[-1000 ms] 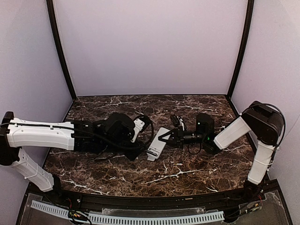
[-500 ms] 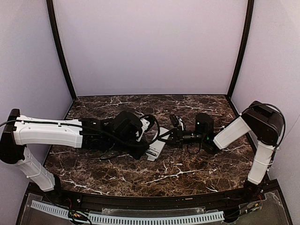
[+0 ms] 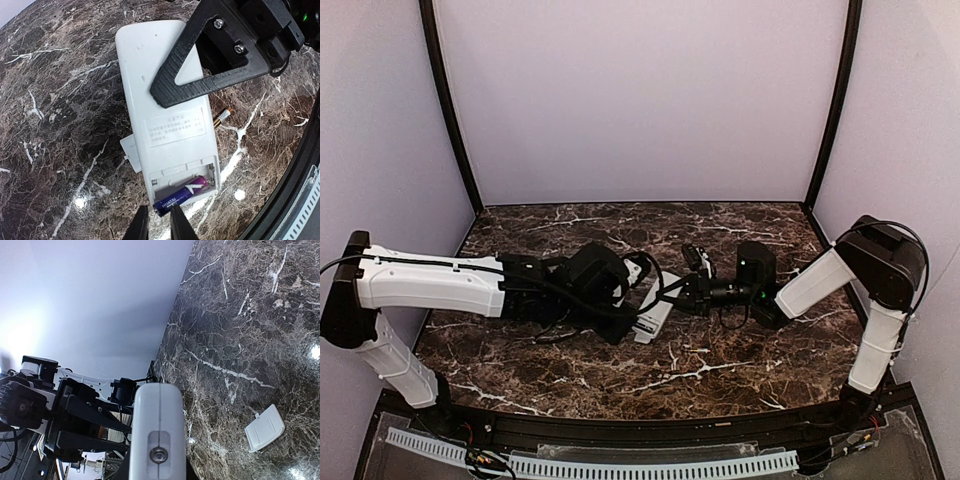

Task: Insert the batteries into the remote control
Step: Load the battery into the battery compartment.

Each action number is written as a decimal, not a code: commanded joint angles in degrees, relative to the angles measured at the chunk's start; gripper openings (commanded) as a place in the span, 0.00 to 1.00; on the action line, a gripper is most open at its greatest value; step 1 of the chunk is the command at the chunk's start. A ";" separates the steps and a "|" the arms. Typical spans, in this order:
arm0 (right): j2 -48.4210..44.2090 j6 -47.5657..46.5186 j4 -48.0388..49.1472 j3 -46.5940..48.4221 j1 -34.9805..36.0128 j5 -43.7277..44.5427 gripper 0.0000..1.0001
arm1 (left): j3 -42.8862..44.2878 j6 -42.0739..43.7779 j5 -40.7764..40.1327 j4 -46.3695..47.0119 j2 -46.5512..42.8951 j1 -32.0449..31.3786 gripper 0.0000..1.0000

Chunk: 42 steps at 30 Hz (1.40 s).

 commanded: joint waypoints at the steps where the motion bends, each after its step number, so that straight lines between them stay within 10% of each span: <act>1: -1.52 -0.01 1.09 0.43 0.40 0.11 0.00 | 1.12 -0.65 0.74 -1.53 0.48 -0.14 0.15; 42: -2.47 0.35 3.56 0.67 0.38 -0.15 0.00 | 5.25 2.88 7.13 -5.38 7.19 -1.90 0.00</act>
